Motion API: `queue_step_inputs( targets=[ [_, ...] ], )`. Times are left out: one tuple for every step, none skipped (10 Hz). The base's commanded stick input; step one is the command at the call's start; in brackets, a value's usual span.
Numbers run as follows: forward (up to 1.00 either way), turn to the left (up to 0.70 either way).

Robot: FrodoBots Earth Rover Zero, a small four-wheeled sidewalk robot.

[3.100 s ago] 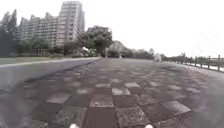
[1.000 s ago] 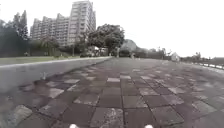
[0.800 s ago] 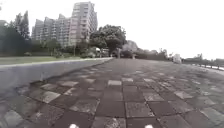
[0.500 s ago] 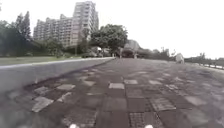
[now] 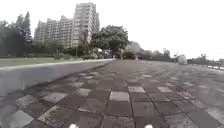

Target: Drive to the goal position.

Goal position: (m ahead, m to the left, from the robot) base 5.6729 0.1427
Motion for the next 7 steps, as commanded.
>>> queue_step_inputs(
  targets=[
    [1.0, -0.4],
    [1.0, -0.4],
    [1.0, -0.4],
    [1.0, -0.4],
    [1.0, -0.4],
    [1.0, -0.4],
    [1.0, -0.13]
  ],
)
